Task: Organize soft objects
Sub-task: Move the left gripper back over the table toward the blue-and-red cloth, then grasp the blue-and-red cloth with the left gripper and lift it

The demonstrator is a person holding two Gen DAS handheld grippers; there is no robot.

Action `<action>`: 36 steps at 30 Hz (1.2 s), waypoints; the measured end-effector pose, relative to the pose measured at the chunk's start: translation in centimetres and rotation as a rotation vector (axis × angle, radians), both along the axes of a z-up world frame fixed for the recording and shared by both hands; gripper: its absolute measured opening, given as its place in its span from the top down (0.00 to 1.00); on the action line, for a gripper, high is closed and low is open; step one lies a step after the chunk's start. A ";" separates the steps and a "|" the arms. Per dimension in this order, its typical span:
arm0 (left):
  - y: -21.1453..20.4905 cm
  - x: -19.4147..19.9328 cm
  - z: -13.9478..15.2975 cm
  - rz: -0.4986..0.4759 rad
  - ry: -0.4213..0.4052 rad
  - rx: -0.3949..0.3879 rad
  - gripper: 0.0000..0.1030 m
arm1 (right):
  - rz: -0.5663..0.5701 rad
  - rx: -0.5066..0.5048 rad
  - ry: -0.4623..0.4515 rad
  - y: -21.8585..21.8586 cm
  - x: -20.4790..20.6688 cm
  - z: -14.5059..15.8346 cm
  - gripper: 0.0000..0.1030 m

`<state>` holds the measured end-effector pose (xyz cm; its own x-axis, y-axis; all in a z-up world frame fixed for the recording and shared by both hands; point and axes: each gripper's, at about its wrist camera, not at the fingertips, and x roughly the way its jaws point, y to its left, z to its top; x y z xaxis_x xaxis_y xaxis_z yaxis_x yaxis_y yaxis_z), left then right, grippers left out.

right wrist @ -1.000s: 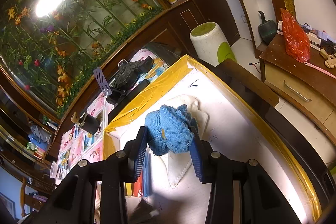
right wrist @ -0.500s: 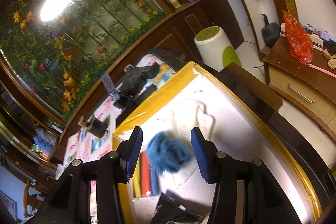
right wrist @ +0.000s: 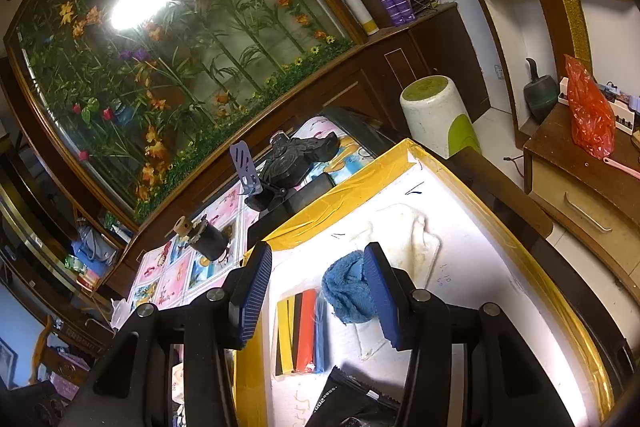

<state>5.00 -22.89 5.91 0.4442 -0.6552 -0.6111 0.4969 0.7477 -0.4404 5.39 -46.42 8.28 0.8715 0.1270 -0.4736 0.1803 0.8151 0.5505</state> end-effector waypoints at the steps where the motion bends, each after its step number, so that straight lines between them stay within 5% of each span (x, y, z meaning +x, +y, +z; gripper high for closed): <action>1: 0.3 -0.2 0.0 0.000 -0.002 0.001 0.39 | 0.001 -0.001 0.000 0.0 0.0 0.0 0.50; 15: 11.5 -0.9 0.7 0.185 -0.064 0.019 0.34 | 0.010 -0.014 -0.003 0.2 0.1 0.0 0.50; 27: 31.1 5.0 -0.3 0.668 0.004 0.110 0.33 | 0.032 -0.018 -0.009 0.6 0.4 0.0 0.49; 36: 34.8 11.9 -2.9 0.625 0.070 0.136 0.33 | 0.037 -0.027 0.003 0.8 0.5 -0.2 0.48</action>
<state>16.92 11.95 3.02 0.6733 -0.2003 -0.7117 -0.0769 0.9384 -0.3369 5.92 -45.62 8.04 0.8649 0.1460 -0.4803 0.1519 0.8358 0.5276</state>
